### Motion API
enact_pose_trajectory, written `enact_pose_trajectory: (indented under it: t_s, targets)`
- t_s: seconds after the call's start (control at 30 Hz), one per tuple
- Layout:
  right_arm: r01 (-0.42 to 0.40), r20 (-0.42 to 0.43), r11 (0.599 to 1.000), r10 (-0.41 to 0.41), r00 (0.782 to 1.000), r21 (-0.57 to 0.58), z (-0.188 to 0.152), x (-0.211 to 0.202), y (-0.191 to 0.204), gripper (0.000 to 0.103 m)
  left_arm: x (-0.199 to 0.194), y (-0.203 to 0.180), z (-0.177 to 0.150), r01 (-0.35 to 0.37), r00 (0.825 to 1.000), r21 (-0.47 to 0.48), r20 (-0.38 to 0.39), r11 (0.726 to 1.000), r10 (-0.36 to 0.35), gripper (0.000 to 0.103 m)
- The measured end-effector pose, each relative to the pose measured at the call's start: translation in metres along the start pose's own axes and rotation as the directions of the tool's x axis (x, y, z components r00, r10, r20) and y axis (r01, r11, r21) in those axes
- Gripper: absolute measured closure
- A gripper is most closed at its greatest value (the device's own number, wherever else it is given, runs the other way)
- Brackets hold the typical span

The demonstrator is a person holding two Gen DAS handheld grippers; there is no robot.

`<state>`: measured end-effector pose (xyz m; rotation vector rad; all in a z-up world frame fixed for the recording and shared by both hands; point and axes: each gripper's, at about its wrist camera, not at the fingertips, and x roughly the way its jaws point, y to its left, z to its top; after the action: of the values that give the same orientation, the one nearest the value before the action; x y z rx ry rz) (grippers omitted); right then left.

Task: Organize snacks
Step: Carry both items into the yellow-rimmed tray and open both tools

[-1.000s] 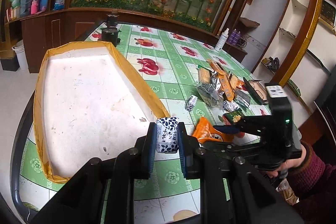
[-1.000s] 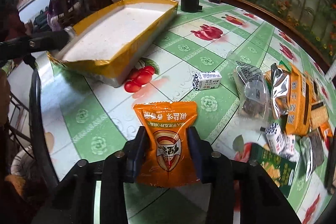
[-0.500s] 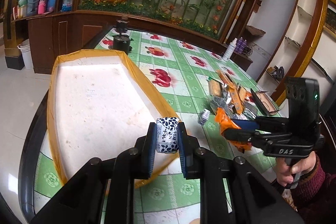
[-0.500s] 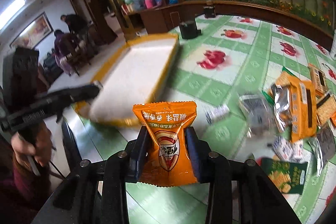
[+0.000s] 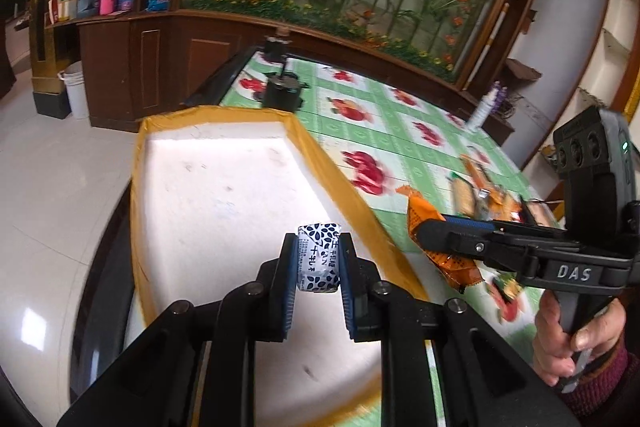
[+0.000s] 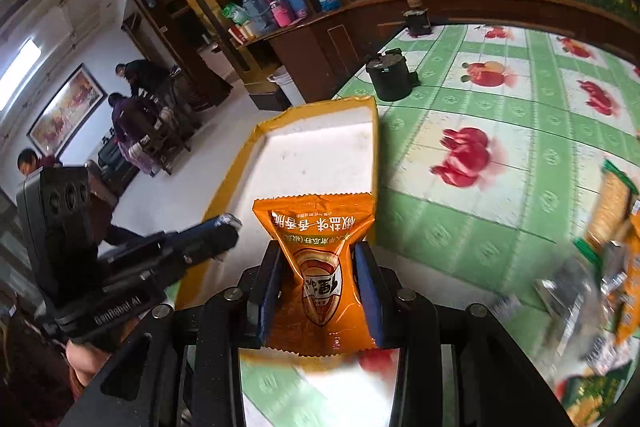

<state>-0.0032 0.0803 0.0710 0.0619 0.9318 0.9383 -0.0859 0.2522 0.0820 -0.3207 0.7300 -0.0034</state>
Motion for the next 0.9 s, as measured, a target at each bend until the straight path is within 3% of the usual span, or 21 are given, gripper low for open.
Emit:
enact_pose_trajectory:
  t_s: [0.2,0.33,0.5,0.9]
  targets:
    - [-0.023,-0.027,0.998,0.024,0.999,0.052,0.039,0.041,0.004,0.063,0.030,0.022,0.024,-0.040,0.998,-0.042,-0.055,0.998,0.038,0.085]
    - [-0.003,-0.069,0.996,0.009,0.998,0.086,0.061,0.078,0.005,0.063,0.053,0.040,0.034,-0.063,0.992,-0.093,-0.113,0.994,0.053,0.085]
    - [0.045,-0.102,0.993,-0.034,0.994,0.109,0.085,0.115,0.002,0.063,0.073,0.044,0.034,-0.102,0.983,-0.087,-0.164,0.991,0.087,0.085]
    - [0.111,-0.148,0.991,-0.099,0.984,0.072,0.092,0.153,0.002,0.062,0.085,0.048,0.028,-0.124,0.973,-0.085,-0.205,0.989,0.104,0.085]
